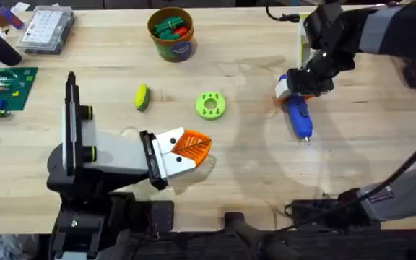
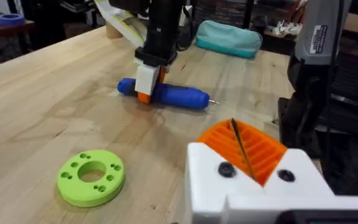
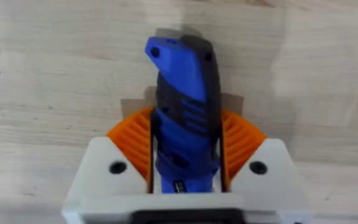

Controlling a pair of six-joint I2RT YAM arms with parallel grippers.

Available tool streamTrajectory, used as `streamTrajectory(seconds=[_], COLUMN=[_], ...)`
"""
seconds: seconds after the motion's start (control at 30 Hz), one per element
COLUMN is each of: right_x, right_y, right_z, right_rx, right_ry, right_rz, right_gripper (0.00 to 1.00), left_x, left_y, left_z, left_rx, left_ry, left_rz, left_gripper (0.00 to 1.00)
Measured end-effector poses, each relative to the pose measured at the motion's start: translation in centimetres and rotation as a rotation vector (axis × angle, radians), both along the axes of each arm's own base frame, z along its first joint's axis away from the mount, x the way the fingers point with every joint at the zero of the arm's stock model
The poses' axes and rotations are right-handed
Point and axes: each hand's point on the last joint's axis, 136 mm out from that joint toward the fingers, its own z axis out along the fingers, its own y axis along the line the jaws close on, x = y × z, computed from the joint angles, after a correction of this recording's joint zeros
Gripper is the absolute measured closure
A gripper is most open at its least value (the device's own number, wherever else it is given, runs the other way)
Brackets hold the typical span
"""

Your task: Pick up the gripper from the table and insert it into the empty holder that is missing its gripper. Then pick up a screw, insert it into the mounting hole, and use the screwdriver to tighten it. Finally, clean up the table by picking up the vegetable and placing it into the bucket.

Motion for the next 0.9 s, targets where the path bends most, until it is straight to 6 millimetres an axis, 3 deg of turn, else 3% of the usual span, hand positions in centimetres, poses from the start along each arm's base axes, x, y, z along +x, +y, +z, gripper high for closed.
streamTrajectory(seconds=[0.07, 0.1, 0.13, 0.67, 0.77, 0.9], right_x=[0.0, 0.0, 0.0, 0.0, 0.4, 1.5], right_y=[0.0, 0.0, 0.0, 0.1, 0.2, 0.4], right_z=[0.0, 0.0, 0.0, 0.3, 1.7, 5.6], right_rx=[0.0, 0.001, 0.002, 0.005, 0.013, 0.034], right_ry=[-0.001, 0.0, 0.002, -0.007, -0.053, -0.17], right_rz=[0.003, 0.002, 0.002, 0.004, 0.005, 0.006], right_gripper=[0.848, 0.942, 0.975, 0.98, 0.98, 0.98], left_x=[0.0, 0.0, 0.0, 0.0, 0.0, 0.0], left_y=[0.0, 0.0, 0.0, 0.0, 0.0, 0.0], left_z=[0.0, 0.0, 0.0, 0.0, 0.0, 0.0], left_rx=[0.0, 0.0, 0.0, 0.0, 0.0, 0.0], left_ry=[0.0, 0.0, 0.0, 0.0, 0.0, 0.0], left_rz=[0.0, 0.0, 0.0, 0.0, 0.0, 0.0], left_gripper=[0.996, 0.996, 0.996, 0.996, 0.996, 0.996])
